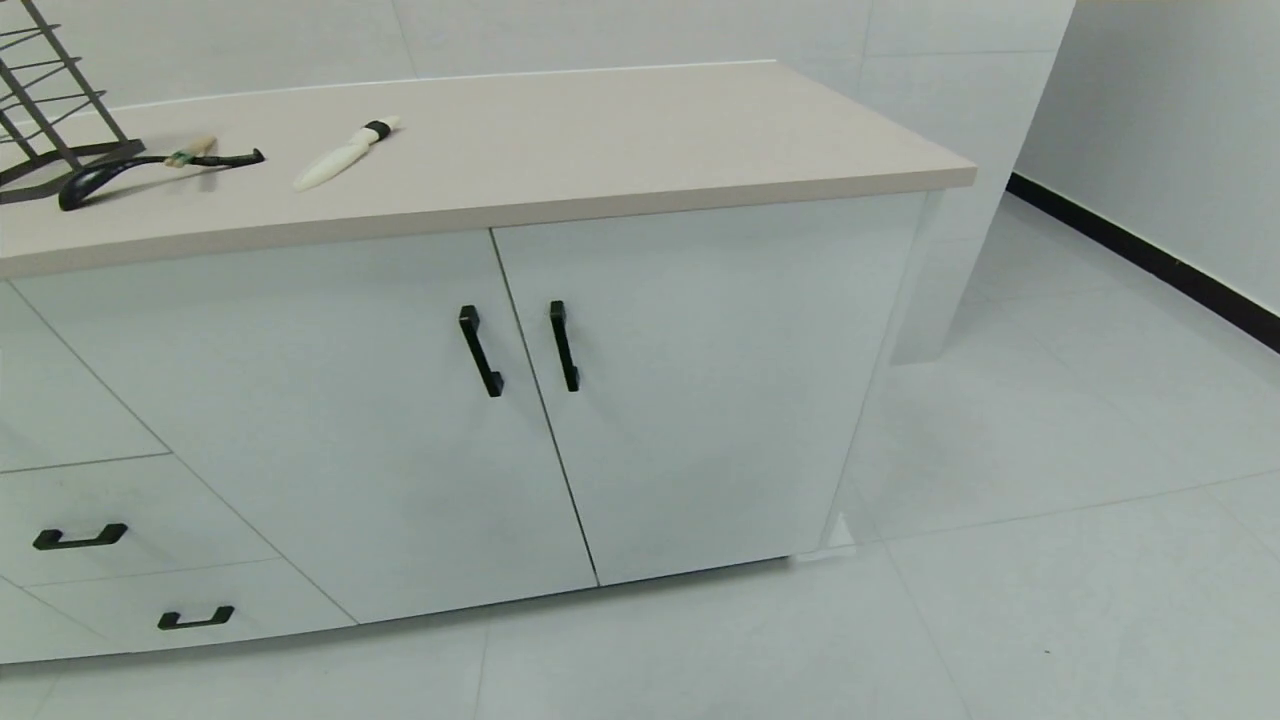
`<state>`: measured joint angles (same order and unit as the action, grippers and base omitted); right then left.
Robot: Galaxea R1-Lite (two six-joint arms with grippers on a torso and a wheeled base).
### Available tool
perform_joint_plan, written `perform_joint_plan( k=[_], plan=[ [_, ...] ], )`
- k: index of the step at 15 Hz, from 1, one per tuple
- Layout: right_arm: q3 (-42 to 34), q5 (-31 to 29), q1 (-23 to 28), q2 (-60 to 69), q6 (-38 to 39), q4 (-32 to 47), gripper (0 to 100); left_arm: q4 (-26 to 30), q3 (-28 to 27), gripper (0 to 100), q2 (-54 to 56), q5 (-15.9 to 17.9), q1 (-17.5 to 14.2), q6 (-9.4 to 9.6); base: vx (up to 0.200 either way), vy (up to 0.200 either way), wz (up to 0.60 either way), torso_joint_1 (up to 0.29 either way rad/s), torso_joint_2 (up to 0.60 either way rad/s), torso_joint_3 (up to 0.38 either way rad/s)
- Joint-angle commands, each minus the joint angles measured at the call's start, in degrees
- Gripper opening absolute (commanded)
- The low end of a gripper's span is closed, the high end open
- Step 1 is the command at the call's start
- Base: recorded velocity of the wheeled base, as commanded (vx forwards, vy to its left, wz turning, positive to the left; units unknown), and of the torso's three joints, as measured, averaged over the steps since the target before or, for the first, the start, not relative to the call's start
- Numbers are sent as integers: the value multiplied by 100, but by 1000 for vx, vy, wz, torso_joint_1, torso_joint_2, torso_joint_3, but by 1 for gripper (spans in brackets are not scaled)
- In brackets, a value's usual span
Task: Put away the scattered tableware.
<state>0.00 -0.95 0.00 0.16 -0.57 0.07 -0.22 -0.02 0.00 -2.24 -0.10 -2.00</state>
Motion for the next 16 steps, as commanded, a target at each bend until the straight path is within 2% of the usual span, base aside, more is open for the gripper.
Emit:
perform_joint_plan(
  k=[1, 15, 16],
  plan=[
    [0, -2, 0, -16, -4, 1, 0, -4, 2, 100, 0, 5, 1, -2, 0, 200, 0, 2, 7, -2],
    [0, 7, 0, -16, -4, 1, 0, -4, 2, 100, 0, -4, 1, -2, 0, 200, 0, 2, 3, 2],
    [0, 7, 0, -16, -4, 1, 0, -4, 2, 100, 0, -4, 1, -11, 0, 0, 0, 0, 0, 0]
  ],
)
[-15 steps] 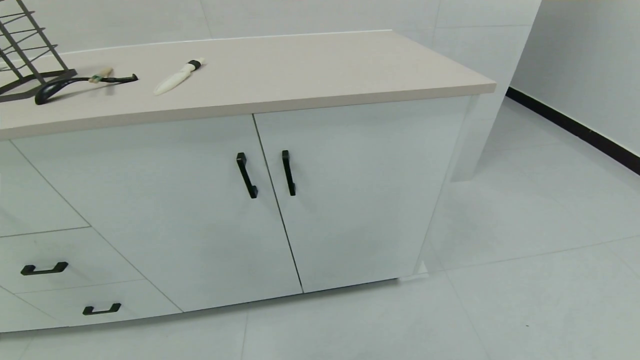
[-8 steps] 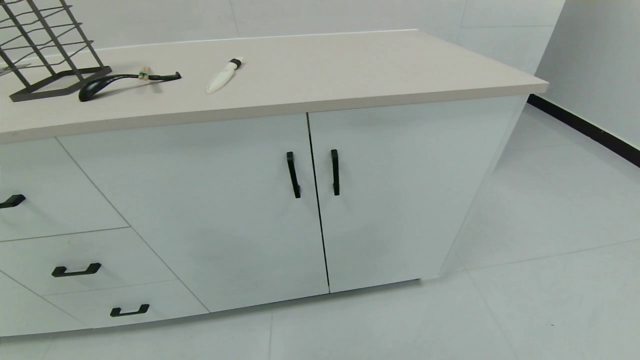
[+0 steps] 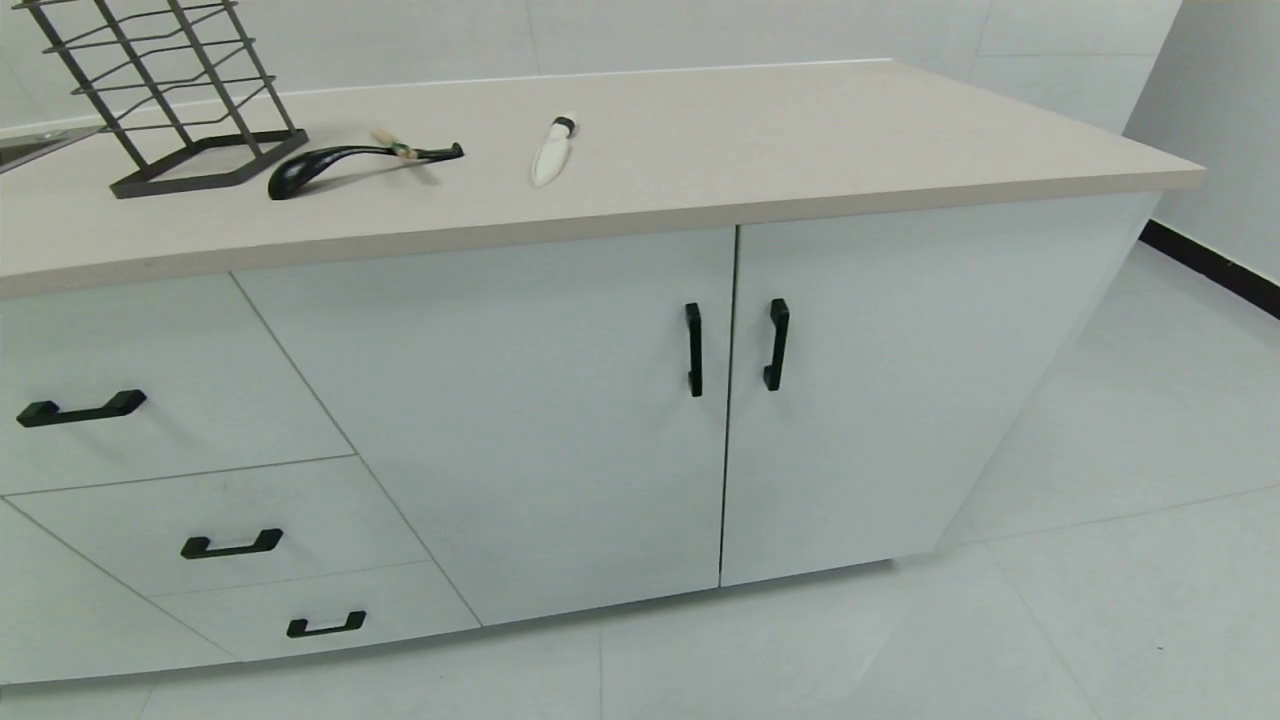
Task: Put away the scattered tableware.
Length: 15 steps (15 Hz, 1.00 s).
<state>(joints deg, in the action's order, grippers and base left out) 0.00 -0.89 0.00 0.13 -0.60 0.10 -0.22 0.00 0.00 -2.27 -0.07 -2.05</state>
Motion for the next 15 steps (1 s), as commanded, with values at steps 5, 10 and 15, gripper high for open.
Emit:
perform_joint_plan(
  k=[5, 10, 15],
  plan=[
    [0, 1, 0, -13, -2, -1, 0, 4, 0, 100, 0, -2, -1, 3, 0, 0, 360, 1, 3, 2],
    [0, 1, 0, -13, 7, -1, 0, 4, 0, 100, 0, -2, -1, -6, 0, 0, 600, 2, 1, 1],
    [0, 1, -9, -13, 25, -1, 0, 4, 0, 100, 0, -2, -1, 3, 0, 120, 120, 2, 0, 2]
  ],
)
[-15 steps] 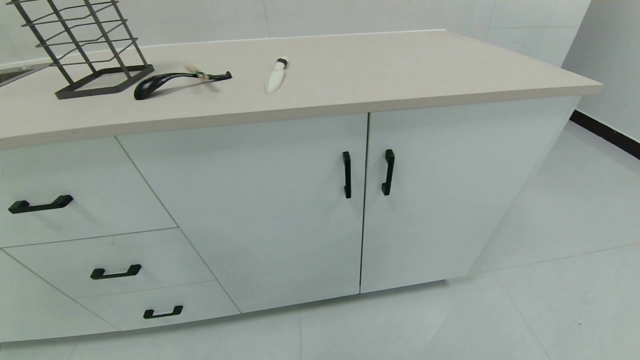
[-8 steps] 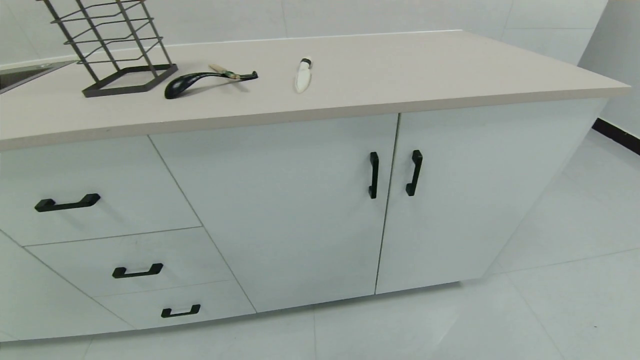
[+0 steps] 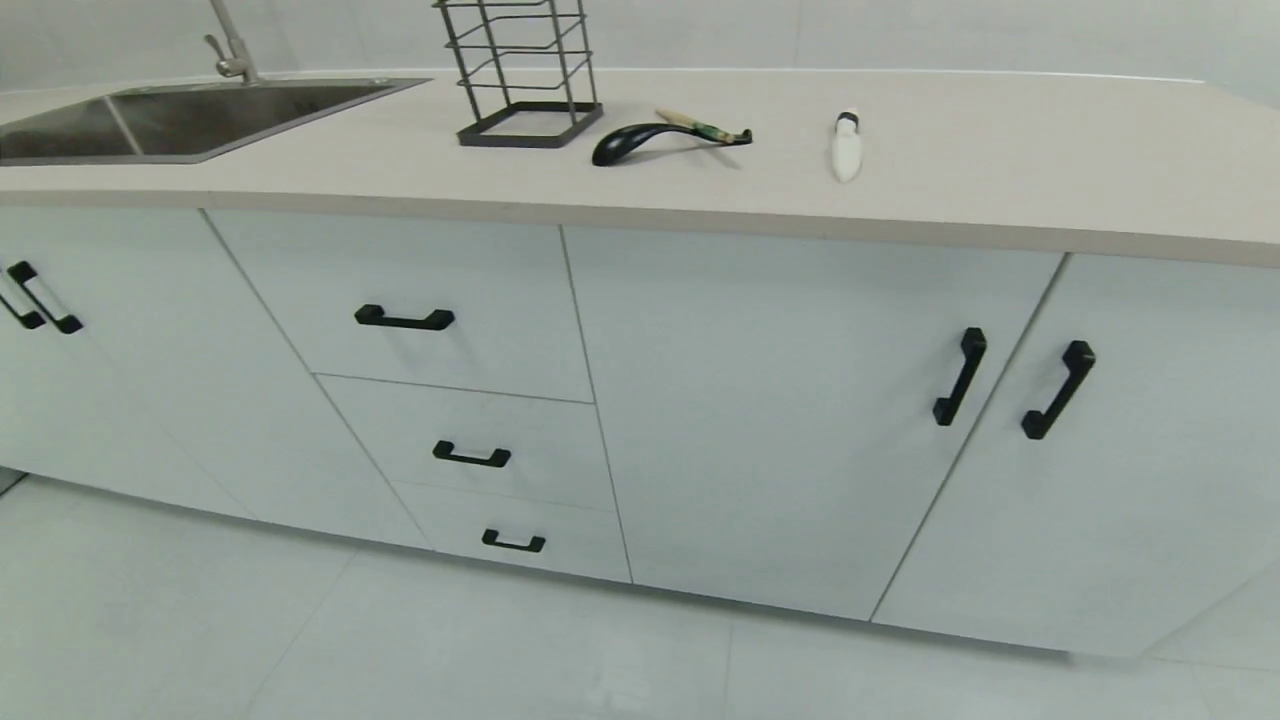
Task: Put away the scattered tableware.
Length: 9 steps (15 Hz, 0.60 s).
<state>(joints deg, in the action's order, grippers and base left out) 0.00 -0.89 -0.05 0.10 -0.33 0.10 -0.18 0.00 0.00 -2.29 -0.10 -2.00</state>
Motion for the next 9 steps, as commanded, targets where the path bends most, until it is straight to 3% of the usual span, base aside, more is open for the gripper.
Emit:
perform_joint_plan(
  k=[1, 5, 9],
  plan=[
    [0, 1, 5, -10, -2, -1, 0, 1, 0, 100, 0, 1, 1, -2, 0, 200, 0, 7, -2, 2],
    [0, 1, 5, -10, -2, -1, 0, -8, 0, 100, 0, 1, 1, -2, 0, 200, 0, 2, 2, 2],
    [0, 1, 5, -10, -2, -1, 0, -8, 0, 100, 0, 1, 1, -2, 200, 200, 0, 6, 5, 5]
  ],
)
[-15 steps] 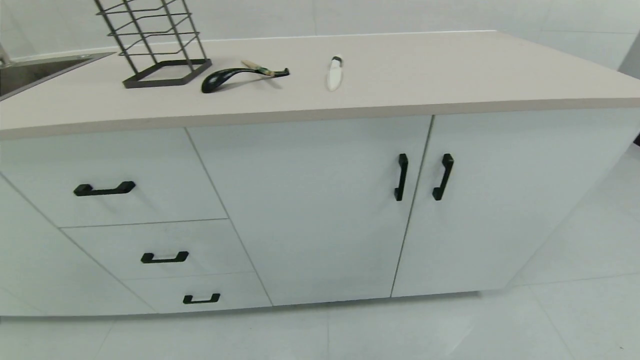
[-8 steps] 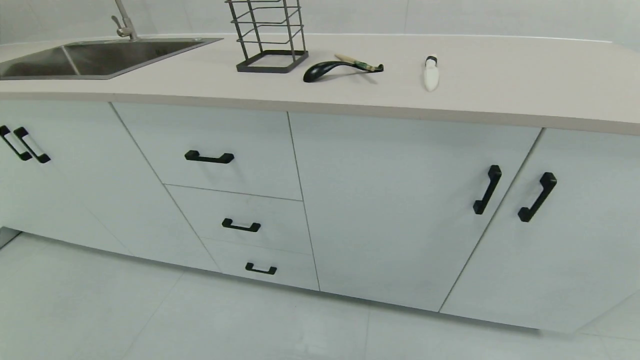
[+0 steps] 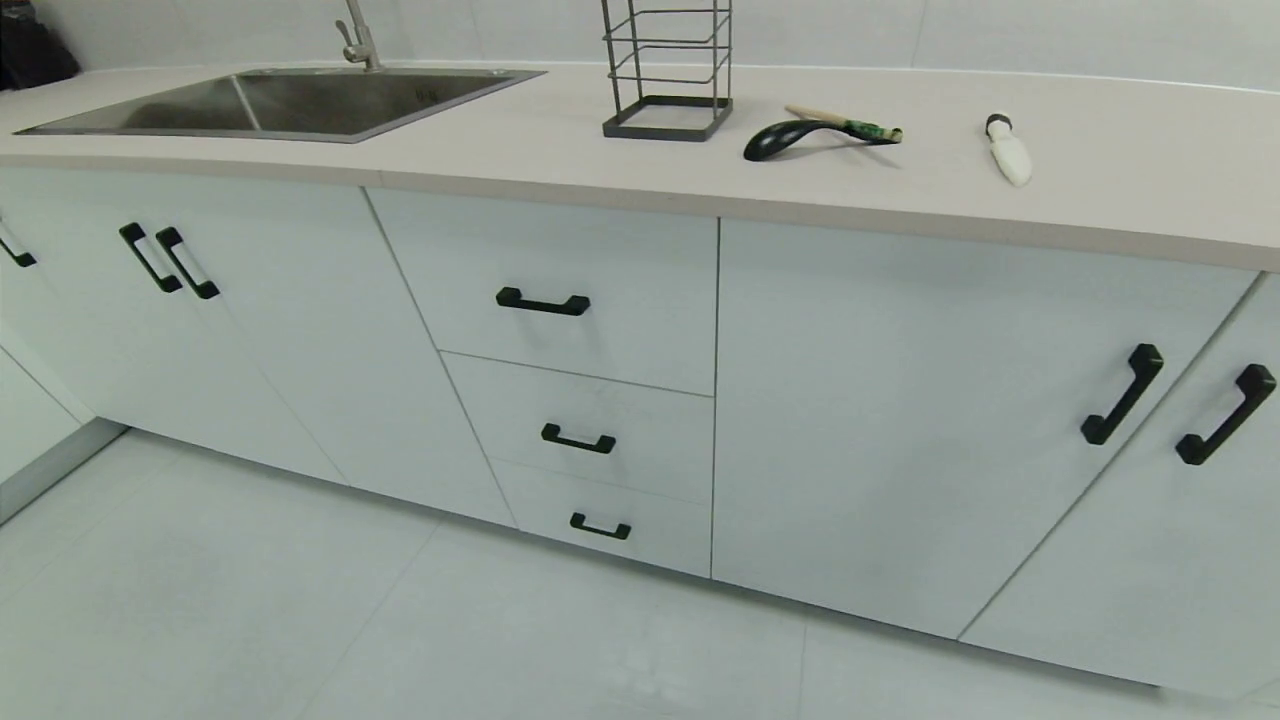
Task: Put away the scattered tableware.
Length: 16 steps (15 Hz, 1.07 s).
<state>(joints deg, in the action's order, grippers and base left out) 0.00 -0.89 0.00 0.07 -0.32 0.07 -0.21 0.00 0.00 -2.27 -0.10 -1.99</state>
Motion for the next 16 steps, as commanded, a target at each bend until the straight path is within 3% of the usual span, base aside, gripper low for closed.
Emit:
perform_joint_plan(
  k=[1, 6, 16],
  plan=[
    [0, 1, 0, -7, -3, 1, 0, 3, 0, 100, 0, -2, 1, -3, 200, 200, 0, -7, 2, 2],
    [0, 1, 0, -7, -3, 1, 0, -6, 0, 100, 0, -2, 1, -3, 200, 40, 0, 0, 0, 1],
    [0, 1, 0, -7, -3, 1, 0, 3, 0, 100, 0, -2, 1, -21, 0, 0, 0, 0, 0, 0]
  ],
)
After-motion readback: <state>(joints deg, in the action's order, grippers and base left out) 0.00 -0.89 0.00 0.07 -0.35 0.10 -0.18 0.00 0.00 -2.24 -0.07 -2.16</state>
